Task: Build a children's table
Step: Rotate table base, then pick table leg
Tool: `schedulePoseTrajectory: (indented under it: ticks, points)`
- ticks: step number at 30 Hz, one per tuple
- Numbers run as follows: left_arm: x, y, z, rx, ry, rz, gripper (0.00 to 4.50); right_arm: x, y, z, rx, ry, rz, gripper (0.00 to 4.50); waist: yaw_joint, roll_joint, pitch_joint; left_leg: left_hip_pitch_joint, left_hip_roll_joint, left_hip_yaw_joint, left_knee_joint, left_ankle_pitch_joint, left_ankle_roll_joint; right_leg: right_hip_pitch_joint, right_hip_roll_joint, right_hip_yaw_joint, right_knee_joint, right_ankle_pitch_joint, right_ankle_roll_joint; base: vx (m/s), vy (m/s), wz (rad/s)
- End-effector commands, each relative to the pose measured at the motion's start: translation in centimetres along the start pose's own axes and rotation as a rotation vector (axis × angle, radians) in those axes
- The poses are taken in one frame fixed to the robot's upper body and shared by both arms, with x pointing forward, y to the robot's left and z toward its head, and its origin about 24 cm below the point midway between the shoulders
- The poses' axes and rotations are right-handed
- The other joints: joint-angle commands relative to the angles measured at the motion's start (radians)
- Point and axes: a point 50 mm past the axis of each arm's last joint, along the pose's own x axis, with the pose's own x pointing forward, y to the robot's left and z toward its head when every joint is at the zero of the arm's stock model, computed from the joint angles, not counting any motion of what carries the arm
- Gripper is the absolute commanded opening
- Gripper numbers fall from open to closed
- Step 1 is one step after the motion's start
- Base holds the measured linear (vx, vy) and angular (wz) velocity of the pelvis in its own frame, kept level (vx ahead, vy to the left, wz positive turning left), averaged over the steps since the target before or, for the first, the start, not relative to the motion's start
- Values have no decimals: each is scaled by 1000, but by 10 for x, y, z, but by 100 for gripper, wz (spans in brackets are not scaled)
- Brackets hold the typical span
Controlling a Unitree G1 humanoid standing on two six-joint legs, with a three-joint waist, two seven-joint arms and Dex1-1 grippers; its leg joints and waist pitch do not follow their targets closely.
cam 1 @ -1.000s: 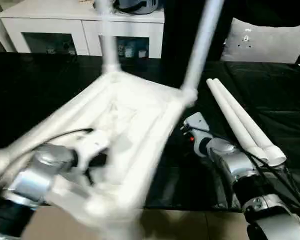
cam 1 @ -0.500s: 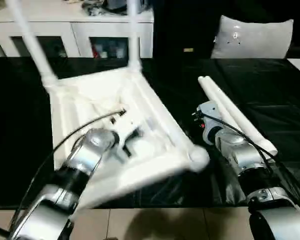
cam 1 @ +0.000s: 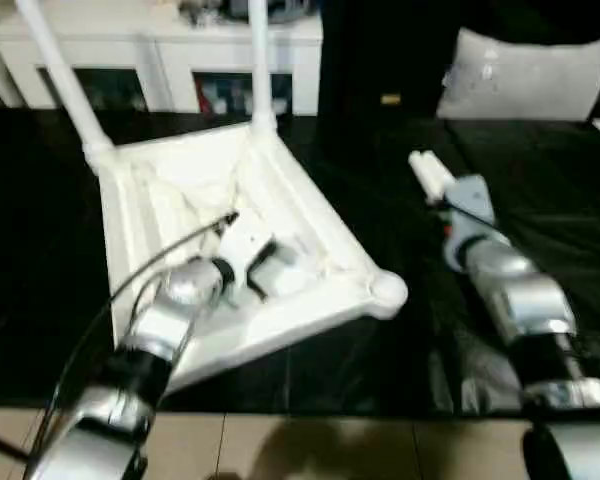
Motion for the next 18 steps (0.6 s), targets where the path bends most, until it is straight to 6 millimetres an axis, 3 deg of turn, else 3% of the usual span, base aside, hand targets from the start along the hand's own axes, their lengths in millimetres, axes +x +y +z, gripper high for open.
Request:
schedulePoseTrajectory:
  ticks: [1, 3, 7, 12, 18]
  points:
    - [-7, -5, 16, -32, -69, -77, 71, -5, -10, 1, 18, 40, -7, 450, 3, 4, -71, 3, 42, -6, -65, -154, 12, 62, -80, 49, -61, -169, -208, 0, 0, 0]
    - [-18, -21, 23, -8, -75, -219, 92, -8, -19, -2, 20, 107, -35, 450, 0, 5, -66, 4, 41, -6, -68, -181, 3, 60, -79, 49, -65, -227, -198, 0, 0, 0]
    - [-27, -34, 28, 2, -73, -337, 118, -12, -29, -1, 29, 158, -75, 450, -2, 6, -63, 7, 36, -6, -68, -204, -5, 58, -77, 48, -73, -303, -161, 0, 0, 0]
    - [-31, -39, 32, 4, -62, -367, 160, -15, -35, -5, 38, 224, -83, 450, -8, 2, -64, 3, 31, -3, -65, -176, -7, 59, -71, 48, -71, -276, -154, 0, 0, 0]
    - [-35, -40, 30, 12, -28, -374, 205, -16, -26, -13, 114, 290, 19, 450, -9, 3, -66, 4, 32, -4, -62, -159, 2, 61, -69, 48, -68, -250, -161, 0, 0, 0]
